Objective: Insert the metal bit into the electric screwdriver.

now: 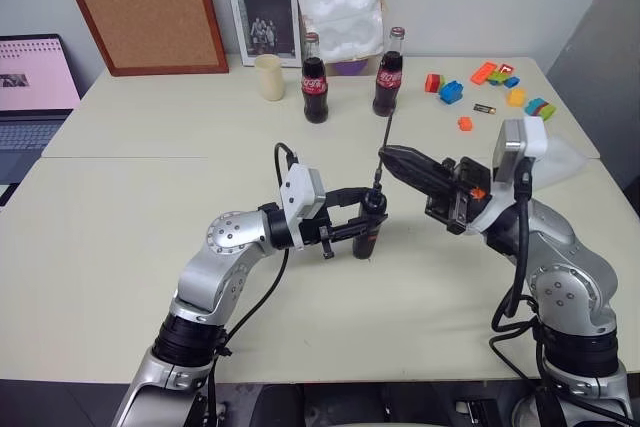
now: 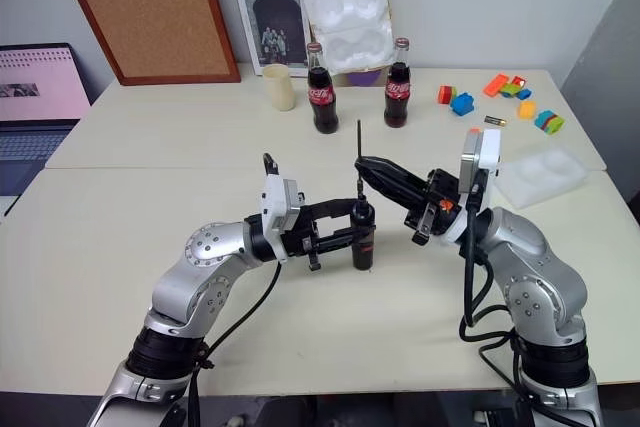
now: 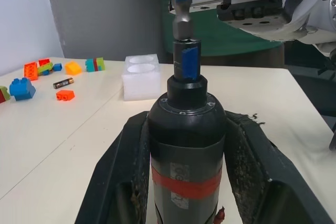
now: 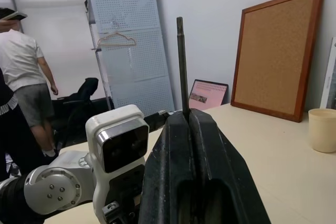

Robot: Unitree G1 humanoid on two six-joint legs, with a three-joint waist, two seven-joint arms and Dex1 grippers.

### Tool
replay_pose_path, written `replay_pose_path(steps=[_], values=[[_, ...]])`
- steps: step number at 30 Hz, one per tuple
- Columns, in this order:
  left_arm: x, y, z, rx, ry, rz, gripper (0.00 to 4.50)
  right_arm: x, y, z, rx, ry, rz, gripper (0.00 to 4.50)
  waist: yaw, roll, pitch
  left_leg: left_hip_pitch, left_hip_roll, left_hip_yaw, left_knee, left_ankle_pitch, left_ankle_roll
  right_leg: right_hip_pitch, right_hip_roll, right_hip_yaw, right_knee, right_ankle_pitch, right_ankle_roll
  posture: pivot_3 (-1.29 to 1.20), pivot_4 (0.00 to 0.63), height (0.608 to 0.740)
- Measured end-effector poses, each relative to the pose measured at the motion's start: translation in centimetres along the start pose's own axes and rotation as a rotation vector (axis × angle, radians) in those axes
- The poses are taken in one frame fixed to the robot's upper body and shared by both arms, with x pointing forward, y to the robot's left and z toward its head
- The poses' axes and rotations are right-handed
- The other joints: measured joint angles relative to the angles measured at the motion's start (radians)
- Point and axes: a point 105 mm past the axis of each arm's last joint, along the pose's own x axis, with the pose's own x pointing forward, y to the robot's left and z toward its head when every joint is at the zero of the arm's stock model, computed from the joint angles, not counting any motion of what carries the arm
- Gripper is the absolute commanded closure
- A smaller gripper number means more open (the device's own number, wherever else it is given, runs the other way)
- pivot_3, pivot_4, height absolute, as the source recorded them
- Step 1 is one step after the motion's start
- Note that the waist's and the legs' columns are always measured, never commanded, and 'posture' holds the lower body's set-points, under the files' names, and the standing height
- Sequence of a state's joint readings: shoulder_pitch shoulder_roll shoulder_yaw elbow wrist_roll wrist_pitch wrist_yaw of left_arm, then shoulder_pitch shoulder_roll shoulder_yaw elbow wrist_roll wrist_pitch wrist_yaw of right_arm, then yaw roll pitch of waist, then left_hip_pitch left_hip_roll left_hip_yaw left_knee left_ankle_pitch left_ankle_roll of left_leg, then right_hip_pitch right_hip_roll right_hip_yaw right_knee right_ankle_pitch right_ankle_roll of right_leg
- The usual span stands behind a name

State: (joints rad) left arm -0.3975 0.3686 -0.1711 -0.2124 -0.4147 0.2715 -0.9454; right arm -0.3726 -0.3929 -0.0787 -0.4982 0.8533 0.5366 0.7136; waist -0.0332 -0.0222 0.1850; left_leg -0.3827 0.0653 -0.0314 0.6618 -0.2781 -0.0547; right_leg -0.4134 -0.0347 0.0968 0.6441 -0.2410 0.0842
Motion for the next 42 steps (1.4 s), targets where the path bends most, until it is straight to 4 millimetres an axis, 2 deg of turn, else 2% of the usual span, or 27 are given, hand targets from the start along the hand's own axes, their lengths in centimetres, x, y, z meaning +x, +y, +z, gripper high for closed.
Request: replay_pose_path(steps=[29,42], values=[[0.2,-0.34,-0.09,0.027,0.001,-0.014,2.86,-0.29,0.55,-0.41,-0.082,0.035,-0.01,4.5,0.0,0.0,0.0,0.0,0.0,0.0,0.0,0.0,0.0,0.0,0.0,0.0,0.0,0.0,0.0,0.0,0.15,0.74],[0.21,-0.29,-0.21,0.029,0.003,-0.012,2.86,-0.52,0.53,-0.16,-0.072,0.145,0.003,4.5,0.0,-0.001,-0.001,0.003,0.0,0.0,0.0,0.0,0.0,0.003,0.0,0.0,0.0,-0.003,-0.005,0.0,0.15,0.74]])
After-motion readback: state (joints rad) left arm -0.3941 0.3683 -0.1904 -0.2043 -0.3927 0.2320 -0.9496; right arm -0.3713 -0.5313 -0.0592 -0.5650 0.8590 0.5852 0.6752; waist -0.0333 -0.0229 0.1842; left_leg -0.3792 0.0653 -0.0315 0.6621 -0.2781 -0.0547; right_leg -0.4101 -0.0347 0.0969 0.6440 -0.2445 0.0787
